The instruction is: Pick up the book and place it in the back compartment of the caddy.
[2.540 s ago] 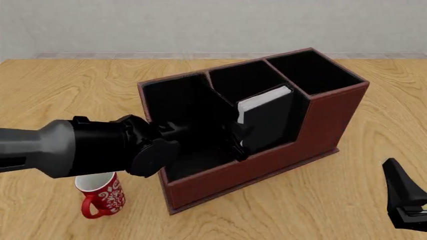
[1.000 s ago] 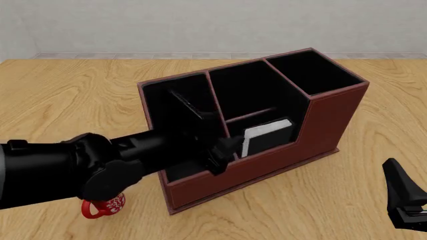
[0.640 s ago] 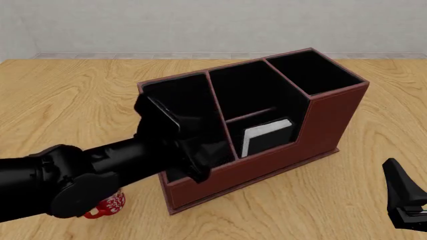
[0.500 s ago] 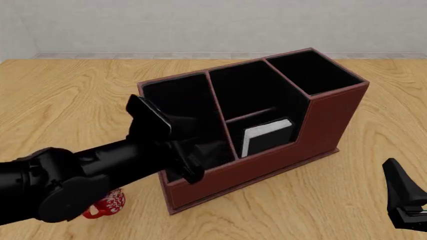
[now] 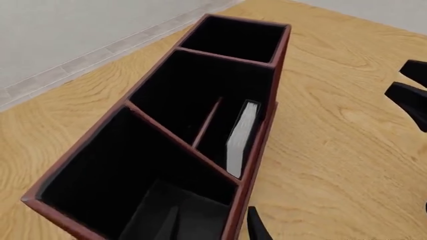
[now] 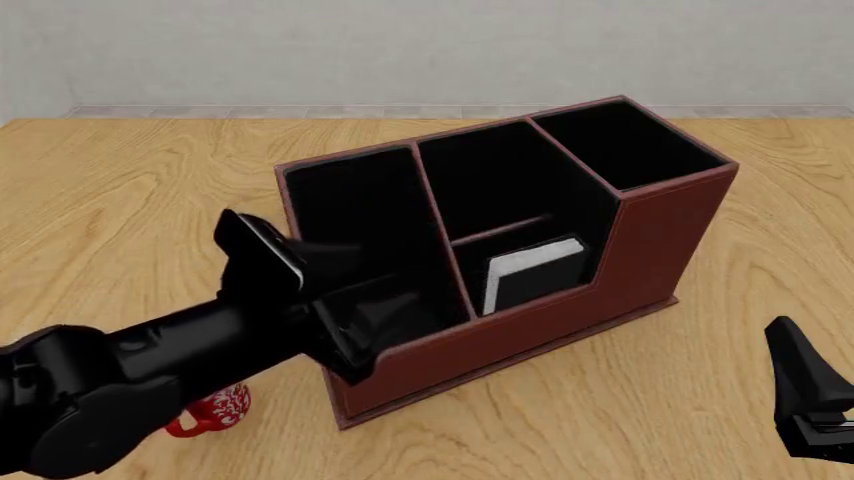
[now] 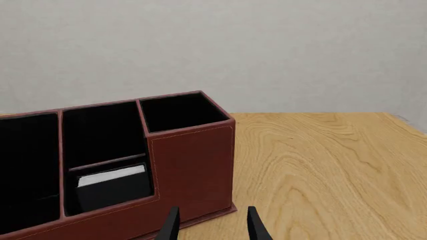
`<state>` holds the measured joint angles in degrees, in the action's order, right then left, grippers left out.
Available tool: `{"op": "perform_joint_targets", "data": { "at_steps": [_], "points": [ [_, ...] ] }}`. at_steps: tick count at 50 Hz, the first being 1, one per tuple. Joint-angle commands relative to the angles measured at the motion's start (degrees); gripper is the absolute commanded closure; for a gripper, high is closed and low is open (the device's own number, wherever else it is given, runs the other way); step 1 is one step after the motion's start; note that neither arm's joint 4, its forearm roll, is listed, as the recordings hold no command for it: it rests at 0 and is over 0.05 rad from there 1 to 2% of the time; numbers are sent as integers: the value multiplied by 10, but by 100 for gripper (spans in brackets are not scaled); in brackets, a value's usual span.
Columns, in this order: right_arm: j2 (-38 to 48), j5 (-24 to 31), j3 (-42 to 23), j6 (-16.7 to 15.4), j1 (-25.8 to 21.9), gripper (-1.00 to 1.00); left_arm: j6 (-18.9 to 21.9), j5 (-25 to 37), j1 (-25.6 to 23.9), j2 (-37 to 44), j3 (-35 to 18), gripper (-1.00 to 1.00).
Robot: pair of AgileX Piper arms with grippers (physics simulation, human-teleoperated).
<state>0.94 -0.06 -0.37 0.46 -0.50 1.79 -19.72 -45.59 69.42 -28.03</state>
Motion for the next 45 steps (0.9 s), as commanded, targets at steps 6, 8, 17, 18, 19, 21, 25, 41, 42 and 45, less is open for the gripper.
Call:
{"op": "perform_joint_targets", "data": {
  "at_steps": [6, 8, 17, 18, 19, 21, 25, 41, 42, 45],
  "points": [
    [0, 0, 0, 0, 0, -100, 5, -25, 11, -10, 30, -100],
    [0, 0, 0, 0, 0, -100, 5, -26, 13, -12, 32, -100],
    [0, 0, 0, 0, 0, -100, 0, -7, 10, -39, 39, -100],
    [0, 0, 0, 0, 0, -100, 0, -7, 10, -39, 39, -100],
    [0, 0, 0, 0, 0, -100, 2, -1, 10, -45, 39, -100],
    [0, 0, 0, 0, 0, -100, 2, 0, 10, -46, 39, -100],
    [0, 0, 0, 0, 0, -100, 5, 33, 10, -67, 26, -100],
    [0, 0, 0, 0, 0, -100, 22, 107, 22, -142, 24, -100],
    [0, 0, 0, 0, 0, -100, 24, 106, 23, -142, 25, -100],
    [0, 0, 0, 0, 0, -100, 26, 109, 27, -149, 28, -100]
  ]
}}
